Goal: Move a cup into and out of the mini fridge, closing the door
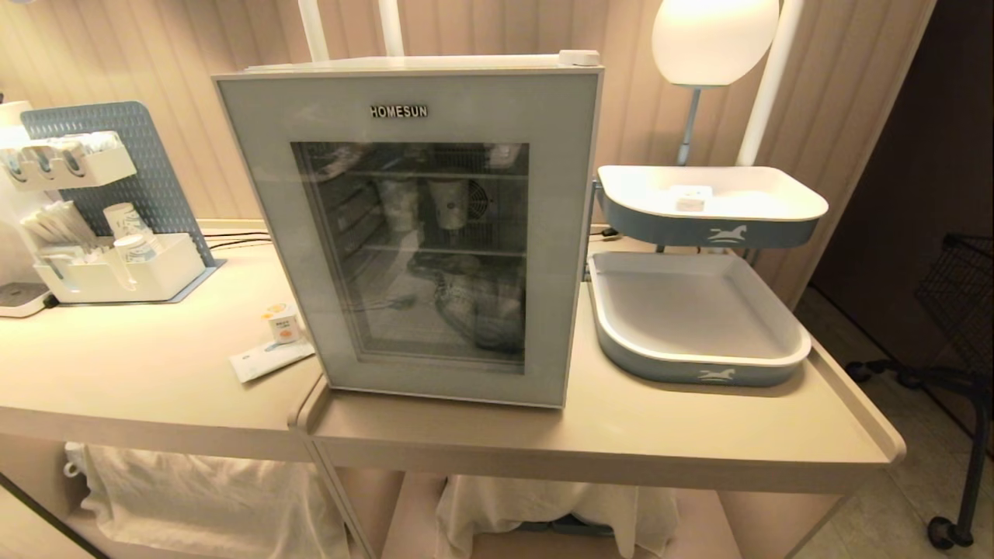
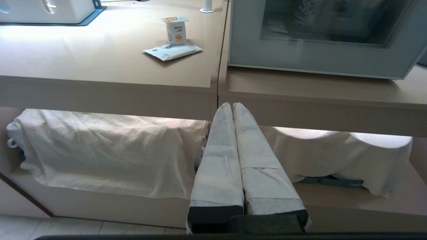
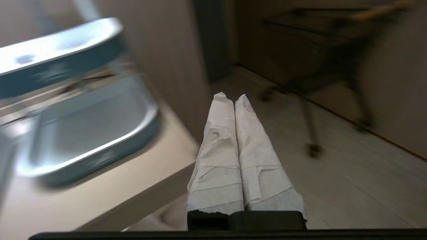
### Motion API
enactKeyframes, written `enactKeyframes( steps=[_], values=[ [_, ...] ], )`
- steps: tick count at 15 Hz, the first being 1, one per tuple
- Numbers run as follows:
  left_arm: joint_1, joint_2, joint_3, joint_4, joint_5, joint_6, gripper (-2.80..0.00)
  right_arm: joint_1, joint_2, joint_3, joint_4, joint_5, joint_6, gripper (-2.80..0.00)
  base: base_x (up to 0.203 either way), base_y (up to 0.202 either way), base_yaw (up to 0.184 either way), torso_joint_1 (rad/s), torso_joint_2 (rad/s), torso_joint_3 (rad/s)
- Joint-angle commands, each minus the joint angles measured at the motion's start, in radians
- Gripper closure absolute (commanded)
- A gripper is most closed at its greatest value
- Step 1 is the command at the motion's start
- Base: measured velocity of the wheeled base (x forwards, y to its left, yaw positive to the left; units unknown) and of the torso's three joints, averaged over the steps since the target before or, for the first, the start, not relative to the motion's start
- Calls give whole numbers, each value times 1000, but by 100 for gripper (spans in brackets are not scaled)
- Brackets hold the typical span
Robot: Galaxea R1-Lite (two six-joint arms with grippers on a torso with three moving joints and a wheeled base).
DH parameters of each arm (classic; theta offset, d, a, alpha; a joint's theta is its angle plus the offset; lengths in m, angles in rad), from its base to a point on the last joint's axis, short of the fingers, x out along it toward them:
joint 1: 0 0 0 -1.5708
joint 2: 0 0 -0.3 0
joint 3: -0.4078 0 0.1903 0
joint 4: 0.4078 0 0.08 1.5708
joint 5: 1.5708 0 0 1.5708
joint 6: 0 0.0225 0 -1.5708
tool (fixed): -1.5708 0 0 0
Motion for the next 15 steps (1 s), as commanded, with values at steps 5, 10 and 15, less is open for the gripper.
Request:
enactKeyframes(
  steps=[5,10,15],
  values=[
    [0,0,2,0,0,0,0,-17,-241,485,-172,482,-121,0,0,0,0,0,0,0],
    [0,0,2,-1,0,0,0,-18,-247,460,-68,636,-134,0,0,0,0,0,0,0],
    [0,0,2,0,0,0,0,-20,-247,462,-75,633,-125,0,0,0,0,0,0,0]
  ],
)
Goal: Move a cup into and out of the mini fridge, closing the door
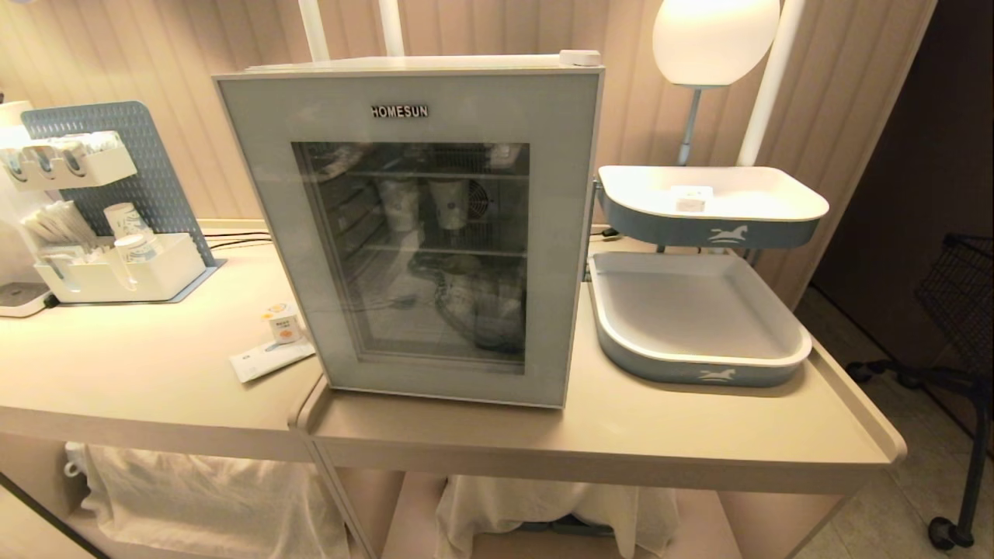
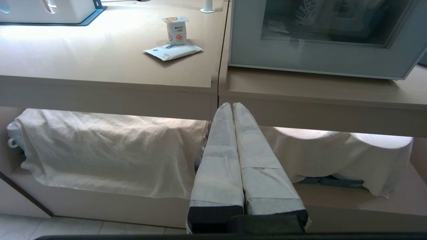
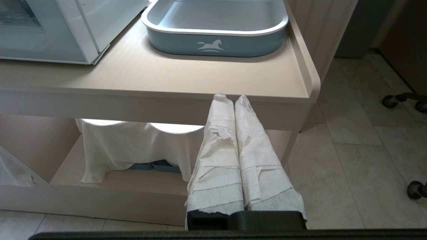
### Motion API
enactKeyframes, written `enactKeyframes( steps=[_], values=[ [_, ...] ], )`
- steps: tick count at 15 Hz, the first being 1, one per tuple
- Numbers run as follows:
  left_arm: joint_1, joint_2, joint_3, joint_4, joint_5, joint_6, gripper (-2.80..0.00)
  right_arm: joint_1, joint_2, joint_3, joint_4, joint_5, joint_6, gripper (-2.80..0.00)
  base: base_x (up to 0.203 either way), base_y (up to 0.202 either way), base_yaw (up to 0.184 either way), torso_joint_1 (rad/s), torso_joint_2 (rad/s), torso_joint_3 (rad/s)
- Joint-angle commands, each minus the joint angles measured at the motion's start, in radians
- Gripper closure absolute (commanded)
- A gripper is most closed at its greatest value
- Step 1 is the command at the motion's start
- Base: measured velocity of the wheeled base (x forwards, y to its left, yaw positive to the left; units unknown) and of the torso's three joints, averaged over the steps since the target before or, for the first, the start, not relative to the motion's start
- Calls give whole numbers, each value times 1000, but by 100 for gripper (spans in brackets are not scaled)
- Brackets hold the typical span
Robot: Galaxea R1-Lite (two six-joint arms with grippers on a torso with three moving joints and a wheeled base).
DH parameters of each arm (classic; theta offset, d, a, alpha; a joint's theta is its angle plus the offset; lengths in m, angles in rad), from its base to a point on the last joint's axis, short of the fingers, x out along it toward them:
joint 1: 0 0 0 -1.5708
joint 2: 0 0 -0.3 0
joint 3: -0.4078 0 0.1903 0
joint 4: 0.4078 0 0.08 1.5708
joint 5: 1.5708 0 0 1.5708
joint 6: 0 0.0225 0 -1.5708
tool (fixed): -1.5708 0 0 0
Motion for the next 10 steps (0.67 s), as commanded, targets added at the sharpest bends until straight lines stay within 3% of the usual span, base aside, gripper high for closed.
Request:
enactKeyframes(
  steps=[1,10],
  values=[
    [0,0,2,-1,1,0,0,1,2,1,-1,0,-2,0,0,0,0,0,0,0],
    [0,0,2,-1,-1,4,0,0,2,8,-23,-9,25,0,0,0,0,0,0,0]
  ],
)
